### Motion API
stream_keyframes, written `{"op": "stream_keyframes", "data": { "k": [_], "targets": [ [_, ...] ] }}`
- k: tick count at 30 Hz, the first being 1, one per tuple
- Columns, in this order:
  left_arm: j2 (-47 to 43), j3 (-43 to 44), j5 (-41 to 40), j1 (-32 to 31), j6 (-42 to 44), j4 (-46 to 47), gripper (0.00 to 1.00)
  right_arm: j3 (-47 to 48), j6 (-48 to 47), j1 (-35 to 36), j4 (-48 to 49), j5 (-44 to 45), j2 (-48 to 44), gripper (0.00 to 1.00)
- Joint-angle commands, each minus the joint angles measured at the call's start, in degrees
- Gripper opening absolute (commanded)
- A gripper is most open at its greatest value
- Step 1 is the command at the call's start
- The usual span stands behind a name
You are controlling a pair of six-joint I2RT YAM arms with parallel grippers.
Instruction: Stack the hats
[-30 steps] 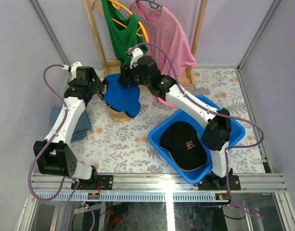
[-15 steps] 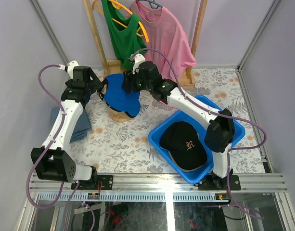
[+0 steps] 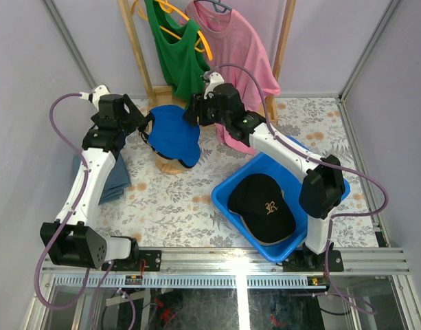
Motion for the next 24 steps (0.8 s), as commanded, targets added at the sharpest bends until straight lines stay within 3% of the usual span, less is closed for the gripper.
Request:
{"op": "stream_keyframes", "data": {
  "k": [1,12,24],
  "targets": [
    [-1.51,0.13,2.36,0.12,-0.81,1.39,0.78,-1.46,2.68,-1.20,4.70,-2.54,-3.44,0.63],
    [-6.34,2.66,2.45,-3.84,-0.10,3.90,0.78,-12.81,-0.55,-3.33,2.73,0.70,-17.50,0.63],
    [-10.44,2.96,-2.91,-23.75,6.27,7.50,0.78,-29.72,-3.95,-3.29,-15.07,12.23,-39.48,0.62]
  ]
}}
